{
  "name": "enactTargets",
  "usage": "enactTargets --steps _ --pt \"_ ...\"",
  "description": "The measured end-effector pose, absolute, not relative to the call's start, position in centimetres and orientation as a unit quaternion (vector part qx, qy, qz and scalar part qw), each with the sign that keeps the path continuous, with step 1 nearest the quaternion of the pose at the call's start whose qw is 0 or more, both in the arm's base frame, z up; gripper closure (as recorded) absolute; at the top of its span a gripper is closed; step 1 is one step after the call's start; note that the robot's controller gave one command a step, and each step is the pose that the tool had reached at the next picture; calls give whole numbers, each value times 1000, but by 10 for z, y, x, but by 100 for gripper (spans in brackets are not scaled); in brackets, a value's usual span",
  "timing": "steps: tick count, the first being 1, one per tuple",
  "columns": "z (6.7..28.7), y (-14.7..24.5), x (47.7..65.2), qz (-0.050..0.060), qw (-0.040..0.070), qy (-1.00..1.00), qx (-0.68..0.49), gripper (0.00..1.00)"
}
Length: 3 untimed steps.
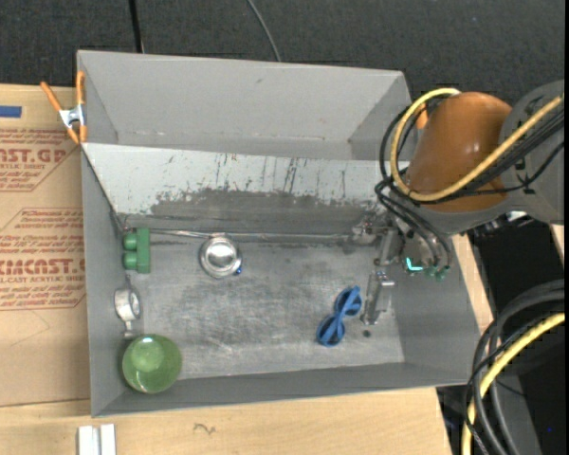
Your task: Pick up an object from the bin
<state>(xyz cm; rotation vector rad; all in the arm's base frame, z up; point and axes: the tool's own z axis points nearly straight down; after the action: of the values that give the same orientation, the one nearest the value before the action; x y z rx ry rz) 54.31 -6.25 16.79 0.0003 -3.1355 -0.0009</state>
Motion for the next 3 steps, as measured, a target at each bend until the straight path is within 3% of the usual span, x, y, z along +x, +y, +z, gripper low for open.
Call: enactTargets --steps 1,2,3 --pt "72 -82 505 1 -7 -977 215 0" --pt "72 -83 503 0 -4 -977 215 100" --pt "194 -90 524 2 -4 -941 339 100"
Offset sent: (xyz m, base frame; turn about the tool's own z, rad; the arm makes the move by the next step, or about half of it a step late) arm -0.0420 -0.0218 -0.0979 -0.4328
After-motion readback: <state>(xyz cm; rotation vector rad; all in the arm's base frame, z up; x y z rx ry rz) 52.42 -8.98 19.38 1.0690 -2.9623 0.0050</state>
